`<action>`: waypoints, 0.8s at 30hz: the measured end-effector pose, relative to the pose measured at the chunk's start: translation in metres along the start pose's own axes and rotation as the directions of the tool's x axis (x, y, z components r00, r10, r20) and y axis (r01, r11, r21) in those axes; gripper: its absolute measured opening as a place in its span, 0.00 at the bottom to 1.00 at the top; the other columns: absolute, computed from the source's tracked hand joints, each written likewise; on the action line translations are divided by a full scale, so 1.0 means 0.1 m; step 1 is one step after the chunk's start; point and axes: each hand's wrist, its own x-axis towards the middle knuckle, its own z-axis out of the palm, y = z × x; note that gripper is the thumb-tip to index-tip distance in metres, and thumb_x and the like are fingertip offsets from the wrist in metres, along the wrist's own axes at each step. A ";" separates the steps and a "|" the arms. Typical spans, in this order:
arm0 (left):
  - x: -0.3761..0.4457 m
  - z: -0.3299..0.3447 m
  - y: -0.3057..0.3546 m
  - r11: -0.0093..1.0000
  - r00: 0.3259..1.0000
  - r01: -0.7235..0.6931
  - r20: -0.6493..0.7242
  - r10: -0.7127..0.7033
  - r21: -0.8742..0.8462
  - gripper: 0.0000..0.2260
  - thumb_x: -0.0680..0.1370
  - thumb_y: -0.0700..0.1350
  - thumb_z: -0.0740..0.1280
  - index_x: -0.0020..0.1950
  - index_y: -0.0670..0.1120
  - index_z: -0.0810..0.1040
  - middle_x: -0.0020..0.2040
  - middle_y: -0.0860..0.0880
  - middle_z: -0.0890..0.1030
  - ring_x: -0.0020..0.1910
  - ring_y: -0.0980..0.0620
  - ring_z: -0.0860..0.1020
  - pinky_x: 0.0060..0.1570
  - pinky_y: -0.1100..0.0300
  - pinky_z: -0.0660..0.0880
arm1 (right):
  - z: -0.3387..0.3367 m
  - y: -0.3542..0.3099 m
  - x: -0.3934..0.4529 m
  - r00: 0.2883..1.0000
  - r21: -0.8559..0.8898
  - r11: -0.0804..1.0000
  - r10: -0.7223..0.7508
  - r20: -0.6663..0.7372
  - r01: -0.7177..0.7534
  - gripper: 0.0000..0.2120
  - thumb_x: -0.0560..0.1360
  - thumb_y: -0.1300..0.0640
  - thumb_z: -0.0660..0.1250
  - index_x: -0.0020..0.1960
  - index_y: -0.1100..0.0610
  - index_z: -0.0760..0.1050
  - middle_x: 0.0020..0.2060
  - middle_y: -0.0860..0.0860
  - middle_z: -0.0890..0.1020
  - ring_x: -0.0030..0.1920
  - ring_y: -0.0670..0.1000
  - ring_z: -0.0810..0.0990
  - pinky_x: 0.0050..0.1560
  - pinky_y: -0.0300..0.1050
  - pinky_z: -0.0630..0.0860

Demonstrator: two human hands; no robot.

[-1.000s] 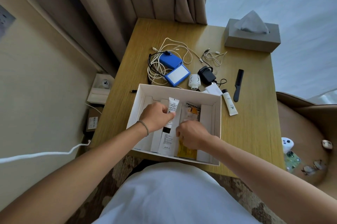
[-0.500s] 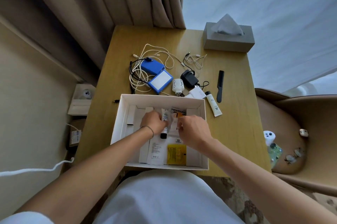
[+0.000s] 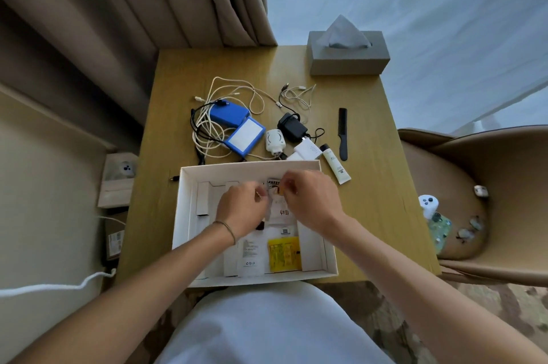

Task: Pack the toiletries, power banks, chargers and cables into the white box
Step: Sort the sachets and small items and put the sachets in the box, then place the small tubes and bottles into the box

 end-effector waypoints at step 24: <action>0.71 -0.51 0.63 0.909 0.915 -0.380 -0.075 0.396 0.172 0.07 0.78 0.44 0.66 0.55 0.50 0.81 0.49 0.51 0.81 0.51 0.50 0.76 0.47 0.55 0.76 | -0.02 1.32 0.83 0.856 0.041 0.859 0.511 -0.069 -0.510 0.17 0.74 0.61 0.69 0.62 0.51 0.80 0.57 0.49 0.83 0.56 0.52 0.81 0.55 0.53 0.80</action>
